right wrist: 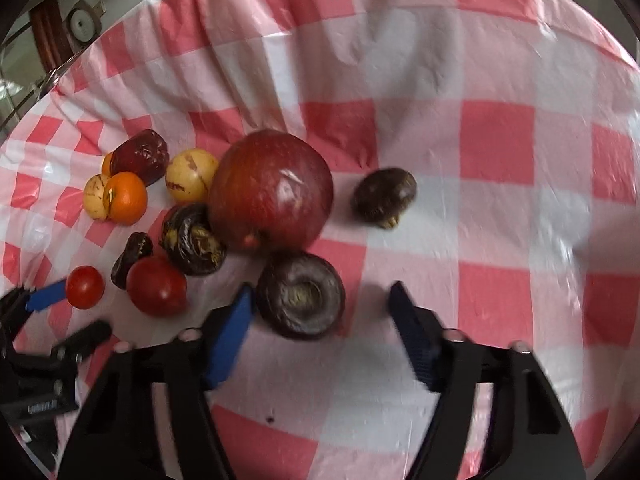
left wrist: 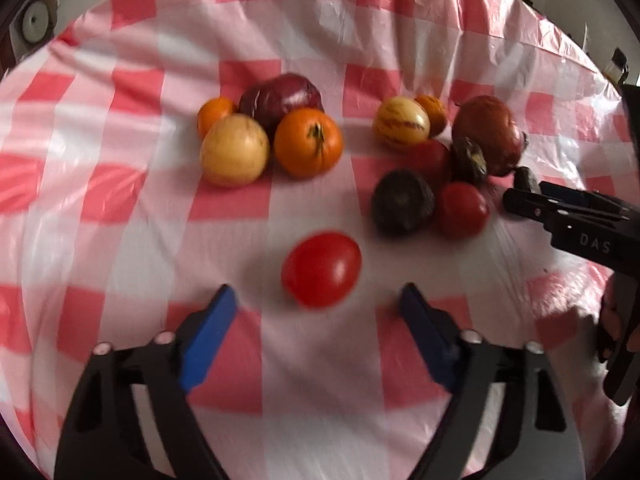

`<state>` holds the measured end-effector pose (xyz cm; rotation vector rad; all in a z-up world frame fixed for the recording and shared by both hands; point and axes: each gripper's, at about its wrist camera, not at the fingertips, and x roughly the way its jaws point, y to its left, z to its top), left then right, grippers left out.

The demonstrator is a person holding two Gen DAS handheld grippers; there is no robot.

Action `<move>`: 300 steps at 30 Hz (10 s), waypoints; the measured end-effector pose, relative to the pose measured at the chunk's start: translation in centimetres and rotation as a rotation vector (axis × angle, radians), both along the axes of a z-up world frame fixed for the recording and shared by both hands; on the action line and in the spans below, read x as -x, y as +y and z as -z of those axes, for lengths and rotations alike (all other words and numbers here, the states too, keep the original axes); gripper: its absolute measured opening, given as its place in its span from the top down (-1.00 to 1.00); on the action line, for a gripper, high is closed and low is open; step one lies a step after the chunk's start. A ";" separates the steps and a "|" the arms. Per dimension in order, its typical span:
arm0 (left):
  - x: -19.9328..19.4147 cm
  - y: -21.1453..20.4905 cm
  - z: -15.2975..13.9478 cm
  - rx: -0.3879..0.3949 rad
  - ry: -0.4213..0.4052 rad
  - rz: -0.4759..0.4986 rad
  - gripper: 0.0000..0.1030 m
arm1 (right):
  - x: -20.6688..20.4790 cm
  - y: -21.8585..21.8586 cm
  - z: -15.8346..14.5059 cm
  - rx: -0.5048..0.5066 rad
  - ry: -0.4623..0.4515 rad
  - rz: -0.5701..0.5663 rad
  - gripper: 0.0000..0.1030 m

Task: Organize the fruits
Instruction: 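Grasp a red tomato with the left tool while the right tool grasps a dark brown fruit, then carry both fruits to the white box and open both tools to drop them, then move both open tools back over the fruit cluster on the table, then grasp a dark brown fruit with the right tool and lift it, then carry the dark brown fruit to the white box and open the right tool, then move both open tools back over the fruits on the table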

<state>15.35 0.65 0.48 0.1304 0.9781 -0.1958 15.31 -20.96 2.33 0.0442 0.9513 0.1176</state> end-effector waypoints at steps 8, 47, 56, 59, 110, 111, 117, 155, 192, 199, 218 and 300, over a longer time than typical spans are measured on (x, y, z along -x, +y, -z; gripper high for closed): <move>1.6 0.0 -0.6 0.032 -0.041 -0.007 0.30 | 3.4 1.3 -0.6 -0.005 -0.066 0.009 0.21; 38.0 24.5 -3.9 0.176 -0.307 -0.514 0.29 | 31.0 26.0 -2.5 -0.159 -0.072 -0.594 0.20; 47.2 35.2 -1.8 0.160 -0.307 -0.787 0.29 | 39.0 36.8 -2.2 -0.123 -0.087 -0.960 0.20; 49.8 37.9 0.5 0.165 -0.270 -0.866 0.29 | 42.9 40.3 -1.2 -0.060 -0.103 -1.115 0.20; 50.6 40.0 15.5 0.128 0.381 -0.908 -0.53 | 52.6 48.3 13.9 0.556 0.283 -1.414 -0.53; 50.5 40.5 14.1 0.123 0.331 -0.924 -0.53 | 52.8 48.3 12.7 0.525 0.229 -1.426 -0.53; 51.1 39.5 0.1 0.016 -0.219 -0.952 -0.81 | 51.0 45.1 2.2 0.231 -0.028 -1.333 -0.56; 5.4 3.4 -1.2 0.389 -0.227 -0.168 -0.97 | -1.0 -3.8 0.0 0.056 -0.067 0.127 -0.29; -1.9 -3.6 0.0 0.036 -0.070 0.043 0.32 | -0.1 -7.2 0.6 -0.342 -0.118 0.265 0.22; -0.7 -2.8 -1.5 0.113 -0.136 0.027 0.40 | -0.2 -6.7 0.1 -0.333 -0.111 0.263 0.22; 6.9 2.1 -3.4 0.289 -0.210 -0.116 0.40 | -0.1 -6.8 -0.1 -0.309 -0.113 0.305 0.22; 51.9 41.2 14.4 0.333 0.205 -1.047 -0.32 | 47.1 49.4 13.0 0.391 0.051 -1.322 0.45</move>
